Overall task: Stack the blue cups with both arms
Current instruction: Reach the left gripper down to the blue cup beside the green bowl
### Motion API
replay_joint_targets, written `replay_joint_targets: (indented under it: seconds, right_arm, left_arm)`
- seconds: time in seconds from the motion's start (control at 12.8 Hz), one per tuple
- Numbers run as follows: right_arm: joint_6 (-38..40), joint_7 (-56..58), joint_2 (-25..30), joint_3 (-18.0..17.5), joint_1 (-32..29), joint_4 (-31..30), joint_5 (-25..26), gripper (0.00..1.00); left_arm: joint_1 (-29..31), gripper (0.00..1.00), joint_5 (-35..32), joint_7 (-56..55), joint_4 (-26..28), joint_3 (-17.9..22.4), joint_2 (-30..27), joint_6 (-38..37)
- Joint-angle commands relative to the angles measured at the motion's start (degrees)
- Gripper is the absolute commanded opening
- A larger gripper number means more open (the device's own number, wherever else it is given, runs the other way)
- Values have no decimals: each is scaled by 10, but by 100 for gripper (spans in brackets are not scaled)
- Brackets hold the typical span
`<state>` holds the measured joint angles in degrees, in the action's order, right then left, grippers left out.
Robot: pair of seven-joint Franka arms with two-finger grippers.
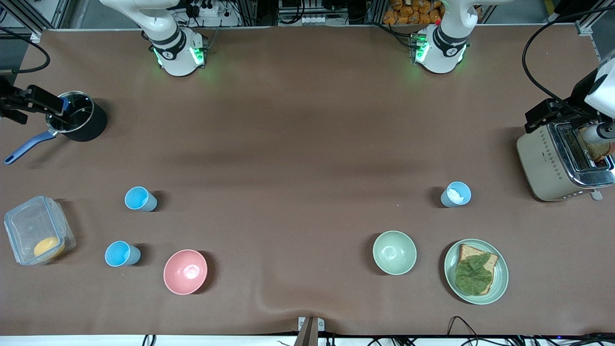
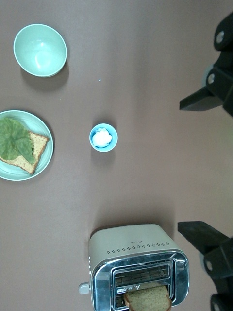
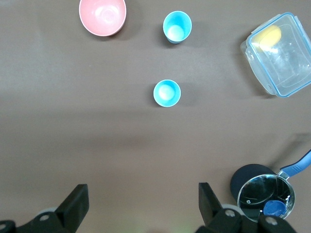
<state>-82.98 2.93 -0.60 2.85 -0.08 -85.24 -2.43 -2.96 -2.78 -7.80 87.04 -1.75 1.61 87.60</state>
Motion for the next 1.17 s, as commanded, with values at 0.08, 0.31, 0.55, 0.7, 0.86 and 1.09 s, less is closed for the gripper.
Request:
replay_joint_targets:
  seconds: [0.08,0.31,0.55,0.7,0.86,1.09]
  right_arm:
    - [-3,6,-3,-2,-1,2,8,100]
    - [-16,7,-3,-2,0,0,8,100]
    - [-17,12,-13,-1,-6,5,10,100]
    - [-19,51,-19,-1,-3,9,22,100]
    - [-13,64,-22,-9,32,0,131,100]
    - [-19,139,-34,-7,26,7,138,100]
  left_arm:
    - [5,100,11,15,-9,-1,14,-6]
    - [1,100,11,6,-4,-1,58,6]
    - [5,100,12,7,25,-2,102,50]
    - [6,100,13,4,97,-2,102,128]
    - [7,100,12,4,152,-1,104,204]
    - [10,100,13,0,231,-1,118,322]
